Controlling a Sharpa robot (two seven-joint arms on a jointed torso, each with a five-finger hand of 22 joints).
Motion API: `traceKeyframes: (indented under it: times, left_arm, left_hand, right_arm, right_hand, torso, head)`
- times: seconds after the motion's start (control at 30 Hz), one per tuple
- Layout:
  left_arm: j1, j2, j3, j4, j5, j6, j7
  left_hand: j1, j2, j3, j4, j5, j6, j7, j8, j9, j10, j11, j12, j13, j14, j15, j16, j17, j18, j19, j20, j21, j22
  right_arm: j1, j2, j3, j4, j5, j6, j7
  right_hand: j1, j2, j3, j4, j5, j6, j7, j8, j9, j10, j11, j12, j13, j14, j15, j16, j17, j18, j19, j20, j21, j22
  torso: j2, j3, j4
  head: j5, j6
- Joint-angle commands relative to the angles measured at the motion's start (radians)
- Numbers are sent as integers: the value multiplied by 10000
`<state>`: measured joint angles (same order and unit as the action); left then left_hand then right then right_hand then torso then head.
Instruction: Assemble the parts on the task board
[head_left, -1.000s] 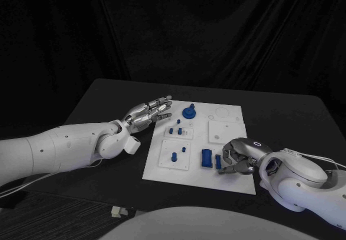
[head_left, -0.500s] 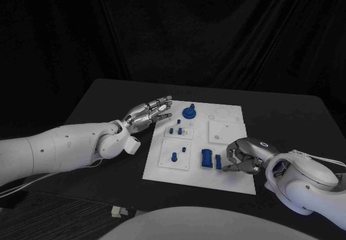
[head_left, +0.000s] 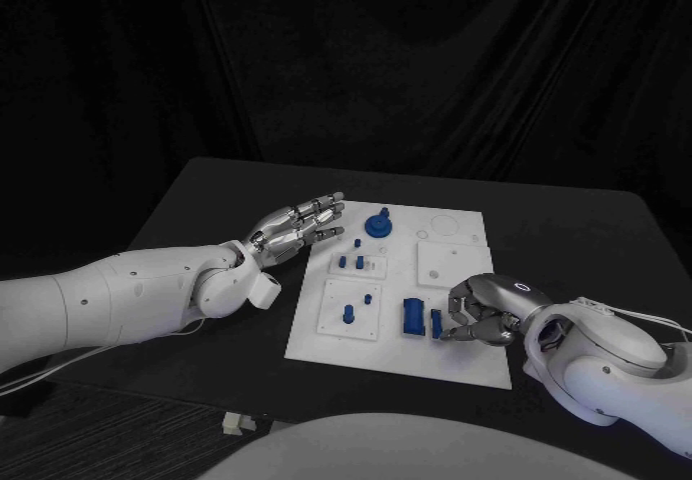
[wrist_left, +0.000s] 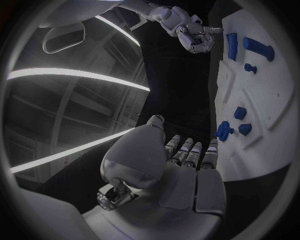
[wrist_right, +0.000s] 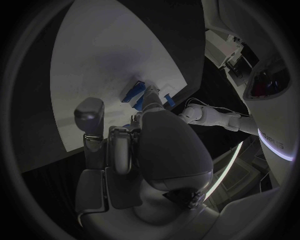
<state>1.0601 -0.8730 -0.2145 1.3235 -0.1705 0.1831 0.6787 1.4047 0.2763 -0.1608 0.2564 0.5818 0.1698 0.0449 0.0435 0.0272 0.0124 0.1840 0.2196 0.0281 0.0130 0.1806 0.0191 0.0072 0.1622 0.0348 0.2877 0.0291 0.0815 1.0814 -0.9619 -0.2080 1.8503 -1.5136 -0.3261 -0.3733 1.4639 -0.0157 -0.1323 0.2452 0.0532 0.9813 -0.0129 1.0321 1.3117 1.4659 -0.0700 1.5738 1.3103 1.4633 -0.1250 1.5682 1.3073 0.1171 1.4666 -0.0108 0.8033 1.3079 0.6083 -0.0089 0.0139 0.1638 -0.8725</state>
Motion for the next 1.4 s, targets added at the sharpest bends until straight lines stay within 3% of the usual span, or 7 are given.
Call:
traceKeyframes:
  times: [0.03,0.23,0.5,1.03,1.27,1.4]
  left_arm:
    - [-14,18,9,18,49,115,614]
    - [-17,31,9,11,49,126,615]
    - [-20,38,9,7,49,132,613]
    - [-25,29,9,8,49,153,609]
    - [-27,11,9,13,49,148,622]
    - [-28,-1,9,19,49,146,677]
  left_hand:
    - [102,21,52,11,67,-20,62,61,11,-13,73,54,13,-7,54,31,9,101,13,31,44,8]
    - [102,21,52,11,67,-20,62,61,11,-13,73,54,13,-7,54,31,9,101,13,31,44,8]
    - [107,22,59,7,71,-21,64,61,11,-13,74,53,13,-8,56,30,9,101,12,32,43,6]
    - [118,24,73,-2,82,-18,67,61,11,-13,76,50,12,-7,57,32,9,100,13,32,44,7]
    - [118,24,73,-2,82,-18,67,61,11,-13,76,50,12,-7,57,32,9,100,13,32,44,7]
    - [118,24,73,-2,82,-18,67,61,11,-13,76,50,12,-7,57,32,9,100,13,32,44,7]
  right_arm:
    - [-2,40,2,-38,13,96,-237]
    - [-9,158,2,-142,13,-23,-311]
    - [-14,330,2,-357,-50,54,-469]
    - [-67,649,2,-660,-405,515,-799]
    - [-92,666,2,-673,-433,507,-806]
    - [-96,526,2,-567,-437,257,-581]
  right_hand:
    - [6,60,-45,-31,-38,35,2,-10,155,1049,-57,-30,2605,1075,-31,26,2635,-44,99,-38,12,1129]
    - [32,92,-54,-62,-32,142,-1,85,199,1049,-57,-30,2605,1075,-29,26,2635,-44,99,-37,11,1129]
    - [336,385,46,-330,-41,240,-22,151,231,1049,-70,-30,2605,1075,-48,26,2635,-39,95,-47,-6,1127]
    - [506,392,32,-541,-44,361,-13,258,287,1049,-49,-30,2605,1075,-57,26,2635,-16,60,-53,-168,1097]
    - [544,415,35,-591,-43,412,-15,295,302,1049,-47,-30,2605,1075,-58,26,2635,-15,55,-53,-181,1095]
    - [442,329,-80,-604,-47,455,0,329,320,1049,-36,-30,2605,1075,-54,26,2635,-18,49,-51,-168,1098]
  torso:
    - [4,-3,2]
    - [1,-3,1]
    - [2,-3,1]
    - [7,-8,6]
    - [-1,-5,-1]
    - [-1,-5,-1]
  head:
    - [0,-2]
    - [-8,-2]
    - [-10,-2]
    - [15,-2]
    - [14,-2]
    - [18,-2]
